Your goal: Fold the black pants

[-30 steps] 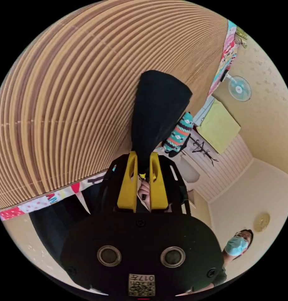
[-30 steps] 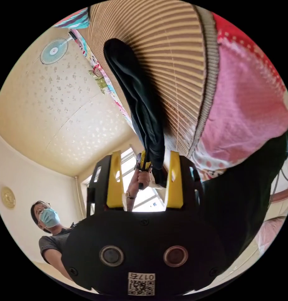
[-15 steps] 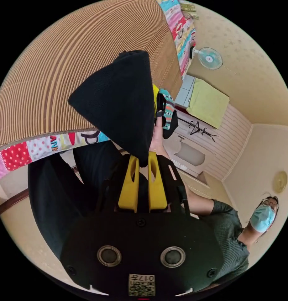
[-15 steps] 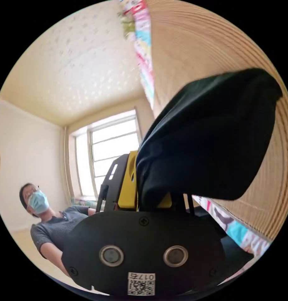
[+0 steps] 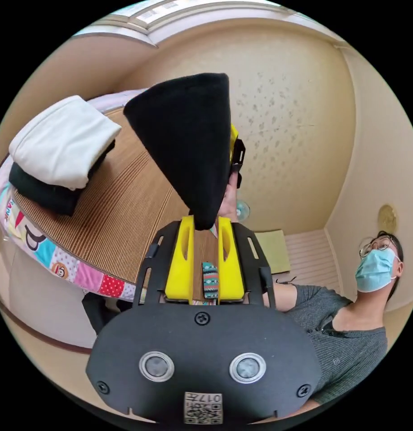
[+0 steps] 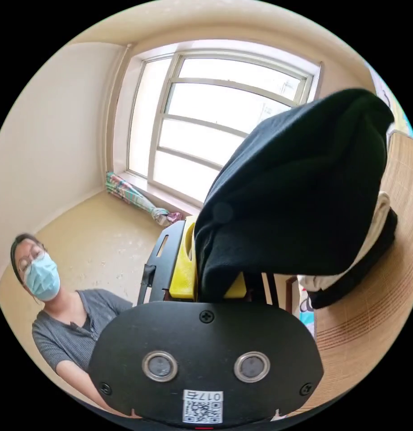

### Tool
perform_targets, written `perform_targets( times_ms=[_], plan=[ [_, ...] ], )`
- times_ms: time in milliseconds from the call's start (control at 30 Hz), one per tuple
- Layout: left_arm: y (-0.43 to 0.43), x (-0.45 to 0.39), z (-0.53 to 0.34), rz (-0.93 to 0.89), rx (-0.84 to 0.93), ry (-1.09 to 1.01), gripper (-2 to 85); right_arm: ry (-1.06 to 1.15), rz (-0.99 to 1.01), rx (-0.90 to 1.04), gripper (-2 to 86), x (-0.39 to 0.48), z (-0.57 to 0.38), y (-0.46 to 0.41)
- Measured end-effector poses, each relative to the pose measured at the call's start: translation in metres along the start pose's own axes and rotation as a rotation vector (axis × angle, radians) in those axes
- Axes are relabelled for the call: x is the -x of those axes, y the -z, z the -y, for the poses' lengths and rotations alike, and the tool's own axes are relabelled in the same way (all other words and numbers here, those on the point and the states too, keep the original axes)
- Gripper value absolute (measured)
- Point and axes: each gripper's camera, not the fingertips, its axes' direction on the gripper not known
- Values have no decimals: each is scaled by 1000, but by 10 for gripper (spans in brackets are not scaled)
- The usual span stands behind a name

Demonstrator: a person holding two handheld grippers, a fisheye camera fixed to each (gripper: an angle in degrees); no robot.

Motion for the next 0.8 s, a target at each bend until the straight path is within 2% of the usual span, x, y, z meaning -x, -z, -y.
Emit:
perform_targets(
  times_ms=[100, 167, 233, 300, 367, 433, 500, 633, 700, 767, 800],
  plan=[
    [40, 24, -26, -125, -120, 32, 84, -155, -45, 61, 54, -68, 52, -63],
    [51, 45, -59, -116, -160, 78, 57, -329, -89, 97, 59, -136, 63, -93],
    [50, 75, -102, -48, -160, 190, 50, -568, -272, 233, 68, -236, 54, -127],
    [33, 121, -167, 13, -64, 404, 83, -714, -457, 343, 74, -299, 33, -137],
    [20, 150, -217, 22, 0, 560, 107, -678, -346, 296, 79, -330, 14, -131],
    [12, 168, -265, 1, -18, 689, 110, -541, -100, 97, 89, -337, -8, -111],
    [1, 178, -308, -61, -75, 789, 106, -516, -23, 48, 90, -336, -29, -98],
    [-31, 177, -308, -83, -20, 744, 101, -542, 39, 145, 57, -327, -109, -67],
    [-60, 165, -280, -81, 41, 619, 100, -630, 37, 155, 33, -323, -163, -44],
    [-81, 150, -257, -67, 73, 519, 99, -802, -1, 60, 21, -315, -228, -8],
    [-96, 138, -241, -52, 98, 450, 98, -929, -25, -55, 16, -301, -276, 19]
  ],
)
